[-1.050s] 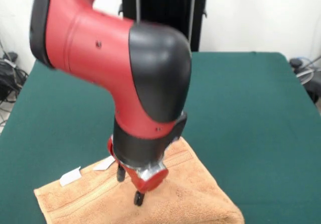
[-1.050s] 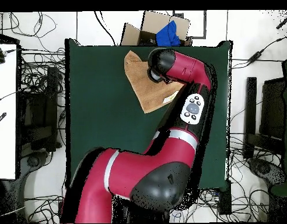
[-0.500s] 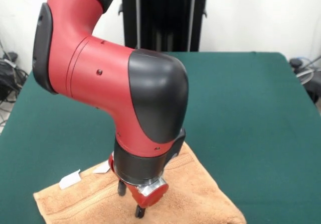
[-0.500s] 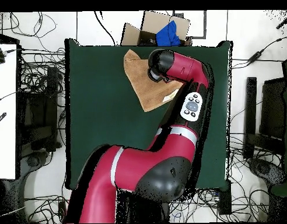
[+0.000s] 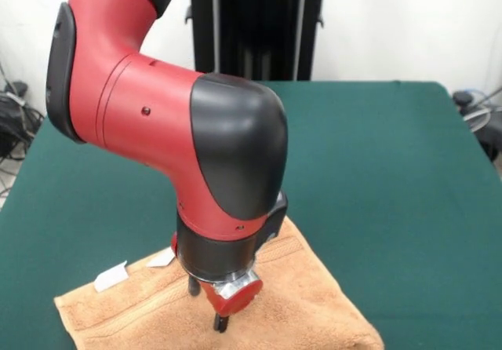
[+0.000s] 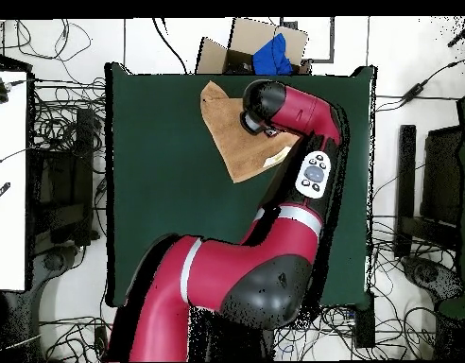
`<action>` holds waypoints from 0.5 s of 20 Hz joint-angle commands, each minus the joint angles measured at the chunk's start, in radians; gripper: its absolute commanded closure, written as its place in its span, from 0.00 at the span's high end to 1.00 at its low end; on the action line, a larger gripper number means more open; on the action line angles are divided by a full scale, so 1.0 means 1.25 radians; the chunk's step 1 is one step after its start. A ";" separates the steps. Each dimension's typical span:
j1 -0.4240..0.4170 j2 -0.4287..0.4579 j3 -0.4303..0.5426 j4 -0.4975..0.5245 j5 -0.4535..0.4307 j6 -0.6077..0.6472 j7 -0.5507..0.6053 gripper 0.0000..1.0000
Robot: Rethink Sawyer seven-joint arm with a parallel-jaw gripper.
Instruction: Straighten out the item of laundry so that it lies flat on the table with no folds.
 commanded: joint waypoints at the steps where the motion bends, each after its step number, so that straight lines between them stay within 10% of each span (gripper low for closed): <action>1: 0.015 0.009 0.108 0.277 0.033 0.049 0.172 1.00; 10: 0.045 -0.064 0.086 0.449 0.033 -0.100 0.168 1.00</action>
